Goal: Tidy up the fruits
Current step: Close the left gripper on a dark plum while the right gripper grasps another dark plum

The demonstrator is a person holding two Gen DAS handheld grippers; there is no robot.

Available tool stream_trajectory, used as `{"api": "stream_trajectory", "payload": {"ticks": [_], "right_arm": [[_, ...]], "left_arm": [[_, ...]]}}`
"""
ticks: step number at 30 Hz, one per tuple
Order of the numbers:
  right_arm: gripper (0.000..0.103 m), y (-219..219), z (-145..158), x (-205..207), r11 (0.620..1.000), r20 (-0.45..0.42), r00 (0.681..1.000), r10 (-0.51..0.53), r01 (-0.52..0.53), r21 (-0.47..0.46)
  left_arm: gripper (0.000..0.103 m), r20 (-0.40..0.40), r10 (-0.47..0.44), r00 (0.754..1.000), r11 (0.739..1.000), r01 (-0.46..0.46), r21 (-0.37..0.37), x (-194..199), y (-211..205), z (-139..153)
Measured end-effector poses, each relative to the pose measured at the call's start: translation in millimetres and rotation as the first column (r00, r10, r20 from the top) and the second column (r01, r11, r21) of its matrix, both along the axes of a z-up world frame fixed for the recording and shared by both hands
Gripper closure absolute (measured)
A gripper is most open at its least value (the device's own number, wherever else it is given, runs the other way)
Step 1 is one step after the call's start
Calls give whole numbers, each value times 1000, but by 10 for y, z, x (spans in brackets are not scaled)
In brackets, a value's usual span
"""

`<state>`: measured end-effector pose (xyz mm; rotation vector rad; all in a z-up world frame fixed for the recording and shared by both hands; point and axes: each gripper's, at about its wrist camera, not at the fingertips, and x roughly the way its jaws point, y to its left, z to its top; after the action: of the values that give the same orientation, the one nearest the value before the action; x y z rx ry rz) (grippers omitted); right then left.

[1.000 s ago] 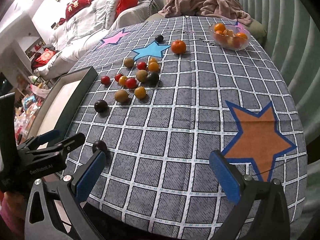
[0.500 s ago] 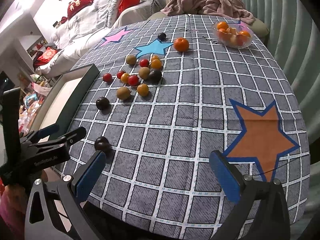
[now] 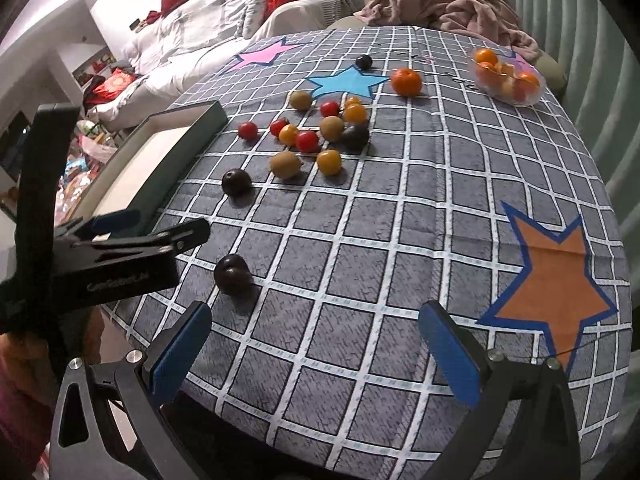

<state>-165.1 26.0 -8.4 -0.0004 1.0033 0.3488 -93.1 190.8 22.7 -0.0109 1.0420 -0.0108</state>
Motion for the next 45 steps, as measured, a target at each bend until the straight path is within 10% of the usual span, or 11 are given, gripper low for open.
{"api": "stream_trajectory", "payload": {"ticks": [31,36,45], "right_arm": [[0,359,-173,132,997,33,997,69,-67,-39],[1,542,-230,146,990,57,990,127,-123,-69],[65,602,-242,90,984,82,982,171,-166,-69]], "left_arm": [[0,-62,-16,998,996,21,84,473,-205,-186],[0,-77,1,997,1000,-1,2,506,-134,-248],[3,-100,-4,995,1000,7,28,513,-208,-223]]}}
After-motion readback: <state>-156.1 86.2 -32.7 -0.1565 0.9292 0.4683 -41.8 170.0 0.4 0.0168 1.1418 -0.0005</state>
